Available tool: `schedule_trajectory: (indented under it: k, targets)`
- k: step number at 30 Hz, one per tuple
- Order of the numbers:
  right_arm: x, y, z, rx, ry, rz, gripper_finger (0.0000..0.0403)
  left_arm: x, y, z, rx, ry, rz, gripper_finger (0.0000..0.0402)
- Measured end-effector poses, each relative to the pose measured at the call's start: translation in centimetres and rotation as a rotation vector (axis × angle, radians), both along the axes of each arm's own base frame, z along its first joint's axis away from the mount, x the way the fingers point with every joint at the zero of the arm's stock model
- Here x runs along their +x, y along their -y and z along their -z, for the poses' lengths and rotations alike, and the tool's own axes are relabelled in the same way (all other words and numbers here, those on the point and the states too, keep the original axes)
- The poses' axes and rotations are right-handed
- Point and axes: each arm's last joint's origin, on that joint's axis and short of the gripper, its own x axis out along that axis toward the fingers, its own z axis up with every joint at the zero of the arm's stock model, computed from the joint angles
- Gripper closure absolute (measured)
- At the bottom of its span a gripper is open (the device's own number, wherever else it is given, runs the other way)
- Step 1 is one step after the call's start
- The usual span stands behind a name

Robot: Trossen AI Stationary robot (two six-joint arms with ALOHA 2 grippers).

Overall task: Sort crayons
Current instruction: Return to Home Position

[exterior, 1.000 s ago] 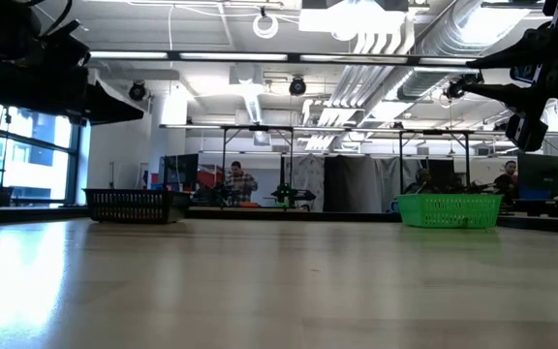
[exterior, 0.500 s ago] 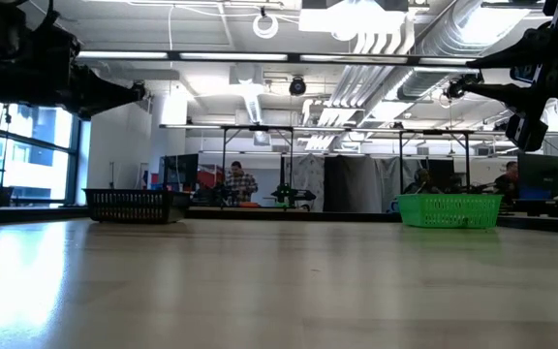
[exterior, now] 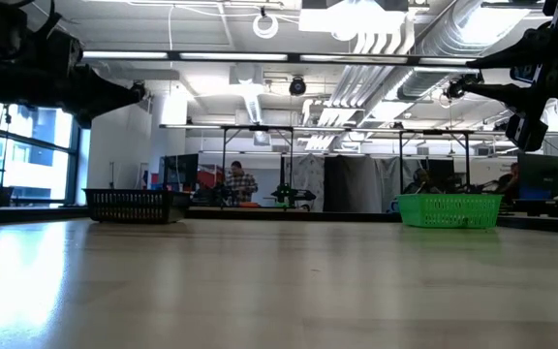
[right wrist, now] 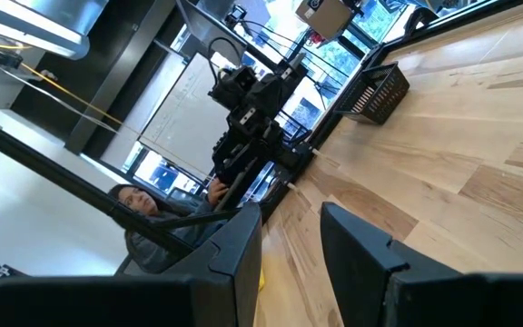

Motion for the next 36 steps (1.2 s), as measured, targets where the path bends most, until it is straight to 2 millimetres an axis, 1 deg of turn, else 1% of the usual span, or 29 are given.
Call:
schedule_trajectory:
  k: [3,19,26,31,36]
  targets:
    - [0.0,0.0,0.0,0.0,0.0,0.0,0.0293,-0.01,-0.03,0.0,-0.042,0.019,-0.007,0.0391]
    - [0.0,0.0,0.0,0.0,0.0,0.0,0.0293,-0.08,-0.18,0.07,-0.054,0.019,-0.058,0.0392]
    - [0.0,0.0,0.0,0.0,0.0,0.0,0.0293,-0.26,-0.49,0.1,-0.061,0.025,-0.182,0.0392]
    - [0.0,0.0,0.0,0.0,0.0,0.0,0.0293,-0.28,-0.53,0.35,-0.054,-0.007,-0.198,0.0392]
    - [0.0,0.0,0.0,0.0,0.0,0.0,0.0293,-0.29,-0.54,0.33,-0.069,0.004,-0.2,0.0392]
